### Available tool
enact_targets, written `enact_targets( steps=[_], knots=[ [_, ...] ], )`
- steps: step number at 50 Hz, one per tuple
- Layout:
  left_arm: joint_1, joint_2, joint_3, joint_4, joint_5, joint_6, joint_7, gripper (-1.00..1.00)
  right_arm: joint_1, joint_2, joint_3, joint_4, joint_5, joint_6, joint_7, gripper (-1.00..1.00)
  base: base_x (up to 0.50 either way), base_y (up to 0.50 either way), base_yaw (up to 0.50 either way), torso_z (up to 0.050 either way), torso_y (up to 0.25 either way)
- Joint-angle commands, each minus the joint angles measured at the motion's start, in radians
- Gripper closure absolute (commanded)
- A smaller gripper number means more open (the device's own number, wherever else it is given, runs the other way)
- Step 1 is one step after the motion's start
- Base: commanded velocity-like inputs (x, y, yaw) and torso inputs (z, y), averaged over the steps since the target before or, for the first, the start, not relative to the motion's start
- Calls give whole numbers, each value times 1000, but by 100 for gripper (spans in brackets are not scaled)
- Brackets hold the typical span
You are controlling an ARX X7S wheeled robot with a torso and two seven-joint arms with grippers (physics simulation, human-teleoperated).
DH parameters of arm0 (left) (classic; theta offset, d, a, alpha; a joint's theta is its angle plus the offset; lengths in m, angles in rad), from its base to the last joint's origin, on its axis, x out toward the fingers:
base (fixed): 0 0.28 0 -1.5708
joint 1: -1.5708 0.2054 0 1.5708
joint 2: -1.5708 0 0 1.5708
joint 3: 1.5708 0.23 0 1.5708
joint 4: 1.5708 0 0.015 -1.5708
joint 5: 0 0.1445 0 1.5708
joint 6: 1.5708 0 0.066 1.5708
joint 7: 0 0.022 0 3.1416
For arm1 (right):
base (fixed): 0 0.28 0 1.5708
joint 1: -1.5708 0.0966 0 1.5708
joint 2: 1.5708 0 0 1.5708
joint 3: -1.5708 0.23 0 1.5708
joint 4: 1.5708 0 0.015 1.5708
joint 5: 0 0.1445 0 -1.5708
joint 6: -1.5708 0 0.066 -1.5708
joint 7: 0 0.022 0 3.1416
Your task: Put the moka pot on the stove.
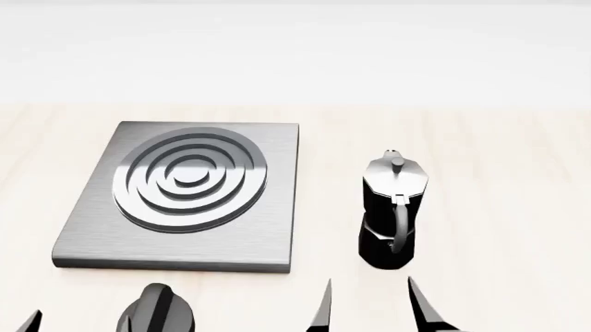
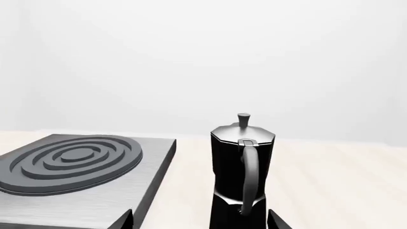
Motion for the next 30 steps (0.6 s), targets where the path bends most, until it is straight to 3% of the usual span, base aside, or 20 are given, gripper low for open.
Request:
enact_targets(
  steps=[1, 30],
  knots=[
    [1, -9, 2, 12, -8, -6, -4, -100, -2, 0, -13, -7, -4, -5, 7, -100, 0, 0, 0, 0, 0],
    [3, -25, 8, 18, -19, -9, -13, -100, -8, 6, -27, -12, 3, -21, 23, -100, 0, 75, 0, 0, 0]
  ],
)
